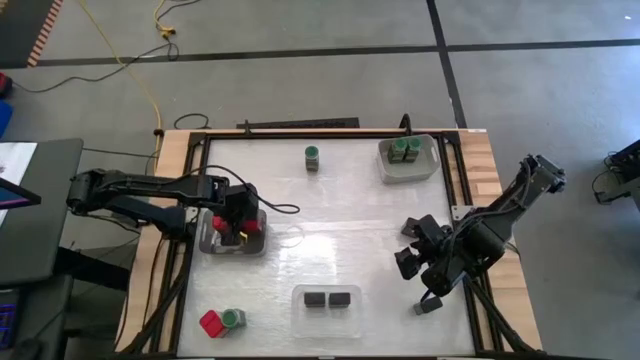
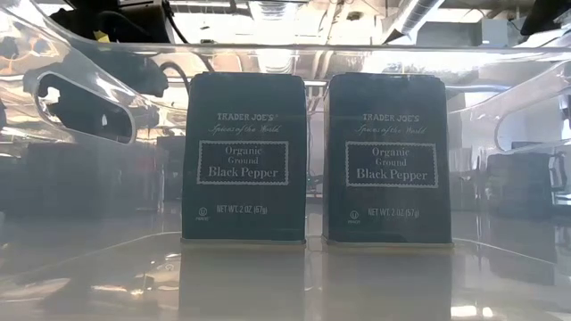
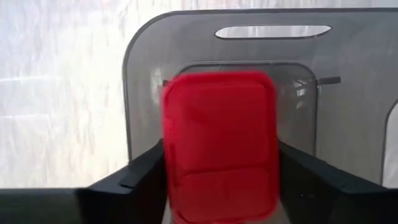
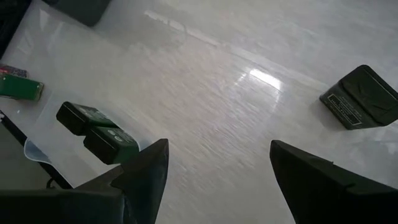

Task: Sort spices by type
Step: Put the right red seasoning can into the black bin

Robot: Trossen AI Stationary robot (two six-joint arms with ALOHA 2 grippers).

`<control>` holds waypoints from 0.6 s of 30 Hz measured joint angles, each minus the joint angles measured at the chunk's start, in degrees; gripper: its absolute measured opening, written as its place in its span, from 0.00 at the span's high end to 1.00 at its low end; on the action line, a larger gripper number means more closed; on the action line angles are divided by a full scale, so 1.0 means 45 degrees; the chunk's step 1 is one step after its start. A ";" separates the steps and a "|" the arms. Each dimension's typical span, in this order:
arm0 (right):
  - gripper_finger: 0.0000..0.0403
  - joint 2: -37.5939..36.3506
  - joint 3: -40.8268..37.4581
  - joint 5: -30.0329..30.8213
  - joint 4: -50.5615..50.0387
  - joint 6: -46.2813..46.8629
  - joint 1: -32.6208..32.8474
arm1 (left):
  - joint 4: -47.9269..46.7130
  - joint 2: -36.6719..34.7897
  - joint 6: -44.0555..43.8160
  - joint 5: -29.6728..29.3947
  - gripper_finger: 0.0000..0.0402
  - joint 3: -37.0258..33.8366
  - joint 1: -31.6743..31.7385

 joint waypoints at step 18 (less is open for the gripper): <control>0.24 0.0000 0.0000 0.0000 0.0272 0.0005 0.0000 | -0.0113 -0.0005 -0.0407 -0.0719 0.32 0.0000 0.0000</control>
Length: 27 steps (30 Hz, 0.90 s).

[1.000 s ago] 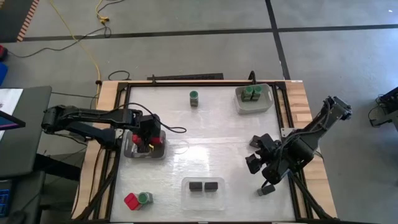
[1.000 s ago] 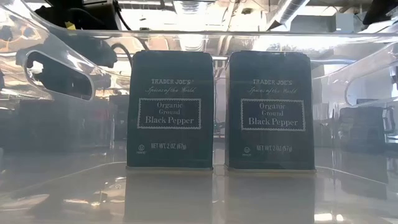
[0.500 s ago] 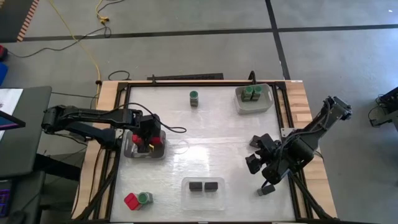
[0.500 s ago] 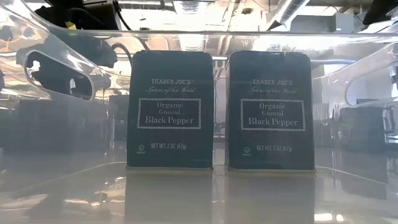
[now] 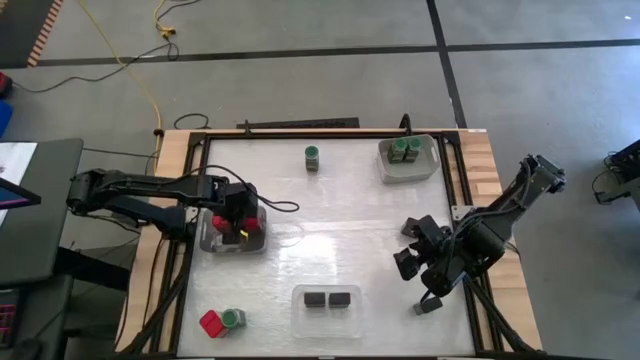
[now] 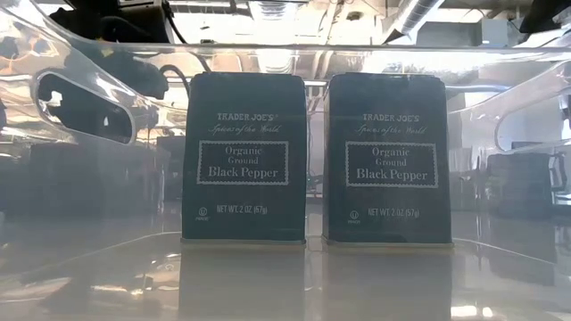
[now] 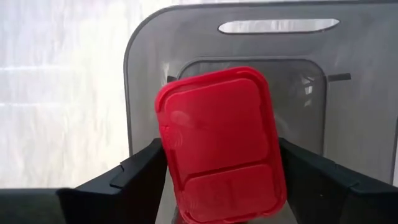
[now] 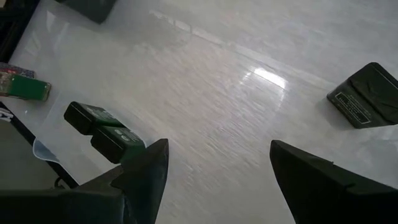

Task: Sort spices by type
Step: Put the right red seasoning can into the black bin

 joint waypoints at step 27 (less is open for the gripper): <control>0.24 0.0000 0.0000 0.0002 0.0008 0.0000 0.0000 | 0.0002 -0.0005 -0.0581 0.0021 0.31 0.0000 -0.0005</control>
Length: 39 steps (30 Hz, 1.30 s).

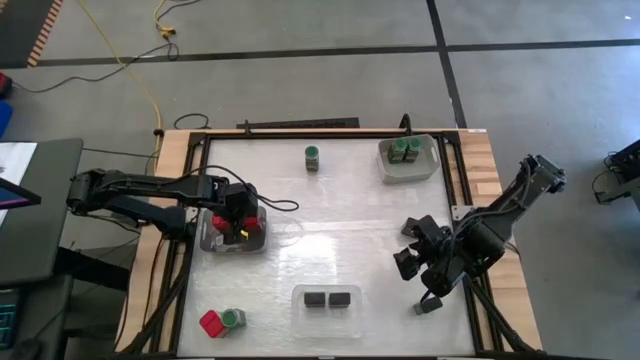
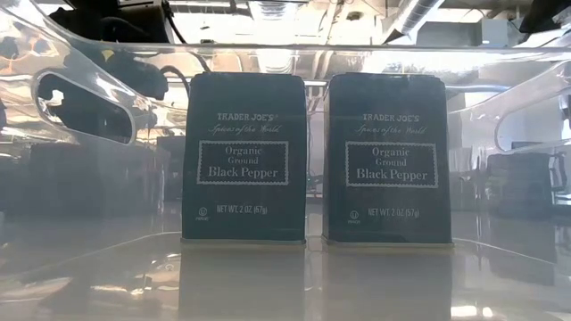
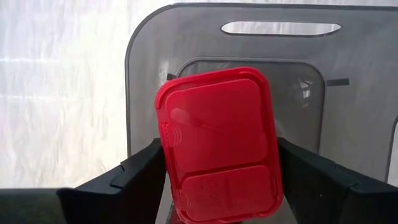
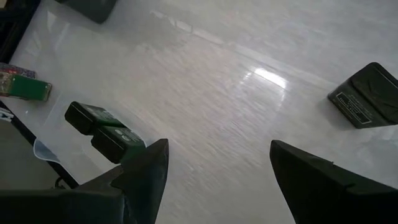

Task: Sort spices by type
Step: Put the right red seasoning can into the black bin

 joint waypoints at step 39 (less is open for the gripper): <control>0.24 0.0000 0.0001 0.0003 0.0076 -0.0107 -0.0004 | -0.2570 -0.2385 -0.1956 0.0730 0.22 0.1885 -0.1061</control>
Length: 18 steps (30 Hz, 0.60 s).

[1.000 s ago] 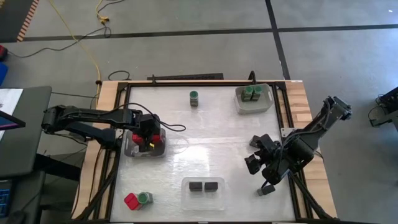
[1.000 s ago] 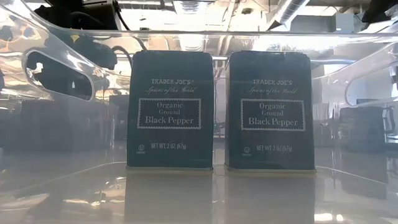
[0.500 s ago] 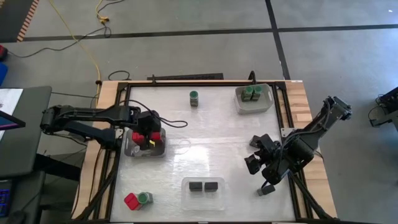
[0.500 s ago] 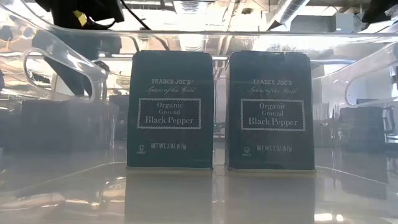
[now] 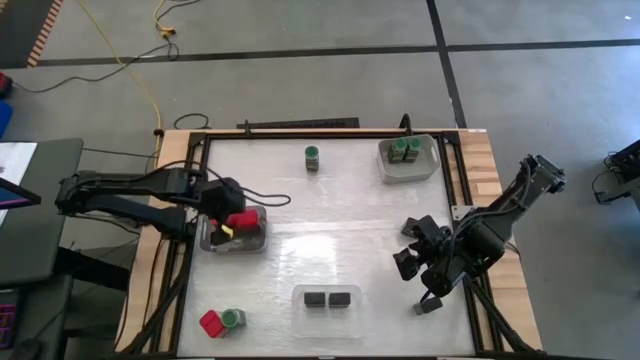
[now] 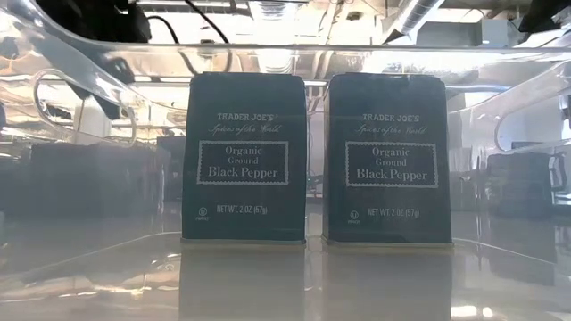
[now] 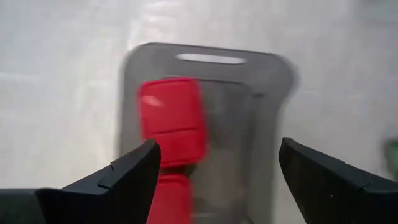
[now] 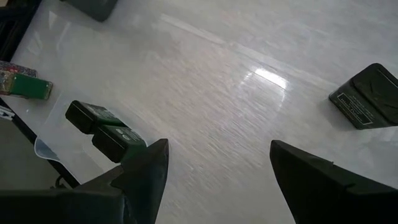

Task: Sort spices by type
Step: Put the right red seasoning can into the black bin

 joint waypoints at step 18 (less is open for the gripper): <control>0.24 0.0000 0.0004 0.0005 -0.0186 -0.0034 -0.0006 | 0.0539 0.1896 -0.0898 0.0079 0.22 0.0000 -0.2591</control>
